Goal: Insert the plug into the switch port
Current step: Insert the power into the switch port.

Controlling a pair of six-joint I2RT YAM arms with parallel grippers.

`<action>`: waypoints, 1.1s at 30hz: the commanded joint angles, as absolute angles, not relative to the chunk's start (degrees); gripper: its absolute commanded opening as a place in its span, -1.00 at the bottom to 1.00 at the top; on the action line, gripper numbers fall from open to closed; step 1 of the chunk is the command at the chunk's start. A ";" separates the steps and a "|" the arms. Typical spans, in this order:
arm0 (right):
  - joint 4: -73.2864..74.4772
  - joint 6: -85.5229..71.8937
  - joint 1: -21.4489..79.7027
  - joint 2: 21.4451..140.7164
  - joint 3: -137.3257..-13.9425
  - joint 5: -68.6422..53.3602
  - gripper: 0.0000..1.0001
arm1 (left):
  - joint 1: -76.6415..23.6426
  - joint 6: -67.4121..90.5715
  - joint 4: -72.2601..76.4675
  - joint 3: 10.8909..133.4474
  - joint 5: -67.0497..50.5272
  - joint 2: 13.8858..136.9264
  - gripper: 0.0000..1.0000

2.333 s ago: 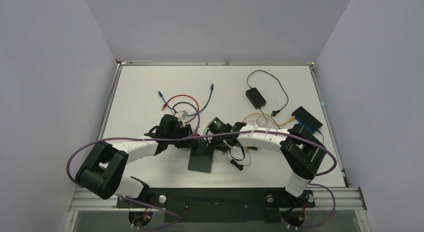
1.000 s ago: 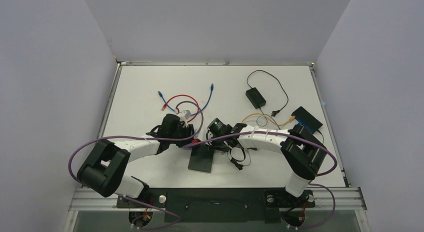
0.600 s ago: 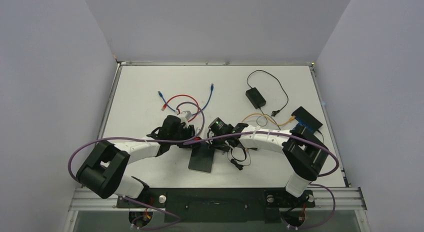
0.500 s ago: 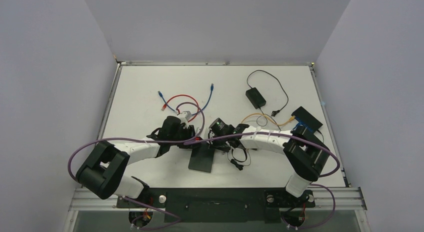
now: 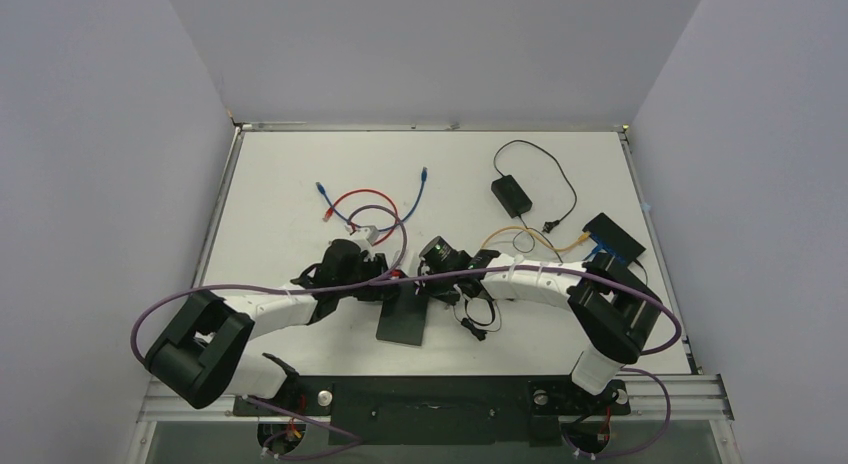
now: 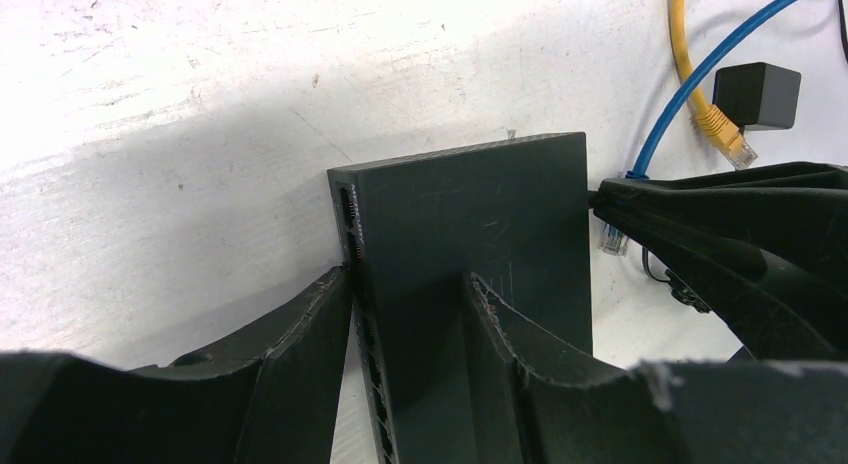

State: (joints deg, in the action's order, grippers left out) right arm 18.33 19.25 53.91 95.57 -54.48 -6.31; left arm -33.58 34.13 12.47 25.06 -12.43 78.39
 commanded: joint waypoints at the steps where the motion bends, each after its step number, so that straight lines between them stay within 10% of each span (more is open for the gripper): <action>1: -12.26 15.19 55.38 91.18 -57.61 -16.53 -1.00 | -38.53 38.18 15.32 22.85 -23.98 77.58 -0.23; 33: -26.73 9.72 55.41 94.17 -63.13 -30.01 -1.00 | -42.80 45.19 26.63 19.63 -27.86 77.00 -0.30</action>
